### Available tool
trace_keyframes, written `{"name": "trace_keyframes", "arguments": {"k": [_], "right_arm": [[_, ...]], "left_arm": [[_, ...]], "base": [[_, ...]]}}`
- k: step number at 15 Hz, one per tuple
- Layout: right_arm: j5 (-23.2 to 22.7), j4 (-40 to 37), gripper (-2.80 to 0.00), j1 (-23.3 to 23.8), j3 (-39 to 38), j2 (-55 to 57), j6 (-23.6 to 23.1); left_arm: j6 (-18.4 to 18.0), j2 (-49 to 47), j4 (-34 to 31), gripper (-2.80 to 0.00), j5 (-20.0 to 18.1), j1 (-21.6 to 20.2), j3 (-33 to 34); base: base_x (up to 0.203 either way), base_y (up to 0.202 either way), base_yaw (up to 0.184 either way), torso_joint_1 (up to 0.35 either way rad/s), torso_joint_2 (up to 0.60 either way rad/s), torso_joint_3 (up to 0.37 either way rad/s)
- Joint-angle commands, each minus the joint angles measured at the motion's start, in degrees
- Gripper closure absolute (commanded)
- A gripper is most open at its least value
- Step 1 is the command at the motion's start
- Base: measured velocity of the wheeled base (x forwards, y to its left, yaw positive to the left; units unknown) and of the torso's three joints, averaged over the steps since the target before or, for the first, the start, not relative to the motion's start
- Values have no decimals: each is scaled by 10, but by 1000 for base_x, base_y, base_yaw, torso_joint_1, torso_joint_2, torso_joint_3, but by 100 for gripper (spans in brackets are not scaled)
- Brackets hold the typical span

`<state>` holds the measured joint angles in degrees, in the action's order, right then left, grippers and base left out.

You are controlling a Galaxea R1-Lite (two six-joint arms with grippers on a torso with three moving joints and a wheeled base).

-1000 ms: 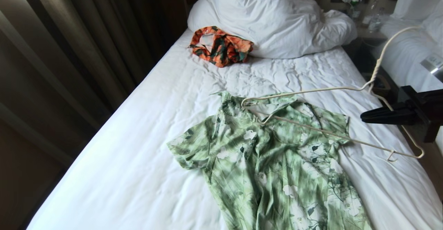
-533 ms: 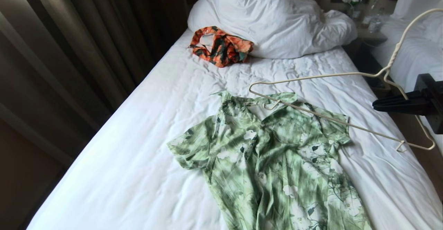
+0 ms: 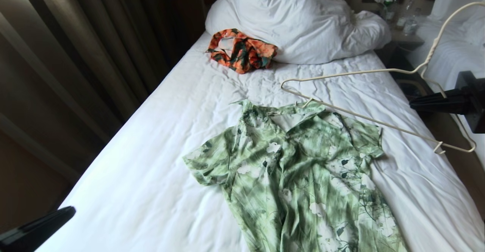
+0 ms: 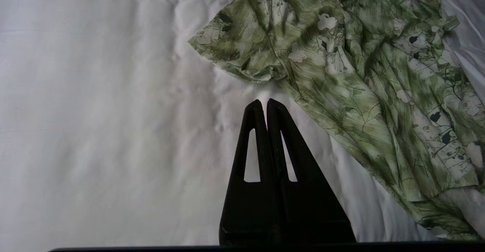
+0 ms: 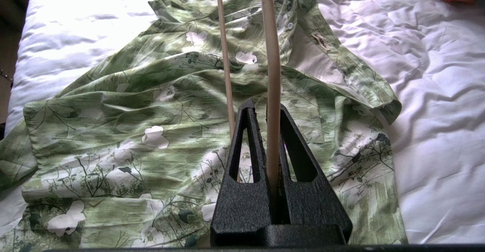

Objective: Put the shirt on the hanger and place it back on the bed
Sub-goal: Lift the shirt and hanger

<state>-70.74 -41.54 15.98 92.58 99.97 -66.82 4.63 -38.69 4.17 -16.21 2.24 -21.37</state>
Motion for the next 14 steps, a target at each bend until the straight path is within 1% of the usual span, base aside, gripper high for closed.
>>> {"name": "trace_keyframes", "arguments": {"k": [1, 3, 5, 7, 10, 12, 14], "right_arm": [[-3, -2, 0, 4, 15, 27, -4], [-3, -2, 0, 12, 24, 36, -4], [-2, -2, 0, 26, 39, 45, -3], [-2, -2, 0, 43, 56, 57, -4], [-2, -2, 0, 68, 59, 72, -4], [-2, -1, 0, 86, 59, 83, -5], [-2, 2, 0, 113, 60, 94, -7]], "left_arm": [[22, -212, 41, 0, -16, 34, -46], [52, -334, 75, 0, -24, 84, -116], [81, -452, 95, 0, -14, 139, -207], [110, -561, 111, 0, 2, 182, -290], [145, -697, 142, 0, 29, 213, -406], [156, -769, 153, 0, 69, 231, -488], [168, -823, 152, 0, 130, 249, -580]], "base": [[0, 0, 0, 0, 0, 0], [0, 0, 0, 0, 0, 0], [0, 0, 0, 0, 0, 0], [0, 0, 0, 0, 0, 0], [0, 0, 0, 0, 0, 0], [0, 0, 0, 0, 0, 0], [0, 0, 0, 0, 0, 0]]}}
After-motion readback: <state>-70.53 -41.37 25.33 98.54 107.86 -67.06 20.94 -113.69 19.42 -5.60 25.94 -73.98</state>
